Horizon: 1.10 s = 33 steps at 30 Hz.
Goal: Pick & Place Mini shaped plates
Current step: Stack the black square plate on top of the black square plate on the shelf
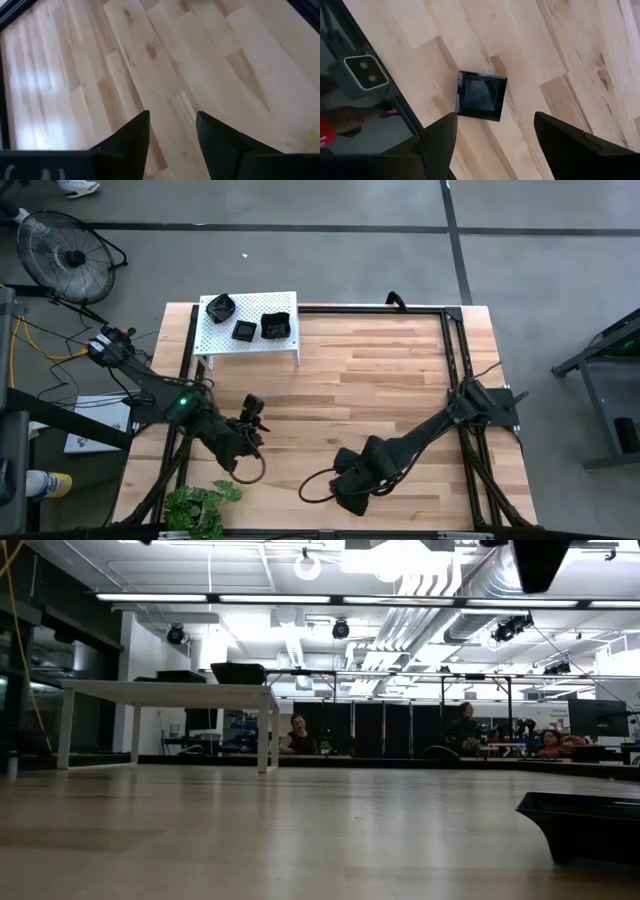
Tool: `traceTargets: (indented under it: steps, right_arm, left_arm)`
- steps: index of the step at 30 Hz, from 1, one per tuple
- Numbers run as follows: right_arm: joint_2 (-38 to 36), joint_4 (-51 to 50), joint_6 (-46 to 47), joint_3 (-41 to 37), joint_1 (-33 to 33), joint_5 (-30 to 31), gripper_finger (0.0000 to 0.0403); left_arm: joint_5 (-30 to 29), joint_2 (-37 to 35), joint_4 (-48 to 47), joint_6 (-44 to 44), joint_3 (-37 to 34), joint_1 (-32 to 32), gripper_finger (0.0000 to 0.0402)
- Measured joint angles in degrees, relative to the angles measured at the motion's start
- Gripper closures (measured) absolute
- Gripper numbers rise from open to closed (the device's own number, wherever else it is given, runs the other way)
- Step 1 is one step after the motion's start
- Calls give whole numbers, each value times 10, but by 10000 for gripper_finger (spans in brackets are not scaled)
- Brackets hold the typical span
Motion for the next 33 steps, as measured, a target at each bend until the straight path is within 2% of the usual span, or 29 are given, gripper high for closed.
traceTargets:
  steps: [5,10,16,20,25,33]
  right_arm:
    - [-23,55,-15,-85,-13,-28,144]
    - [-80,193,-4,-228,-26,-67,144]
    - [-153,353,-12,-366,-30,-70,144]
    - [-163,450,-21,-440,-19,-74,144]
    - [-160,474,9,-495,-2,-58,144]
    - [-160,490,-9,-496,4,-45,144]
  left_arm:
    - [-11,-50,22,-46,-53,-27,245]
    - [-17,-87,69,-64,-91,-56,245]
    - [-19,-111,127,-66,-116,-79,245]
    - [-16,-115,166,-57,-126,-91,245]
    - [-26,-115,186,-79,-144,-94,245]
    - [-30,-115,191,-101,-155,-94,245]
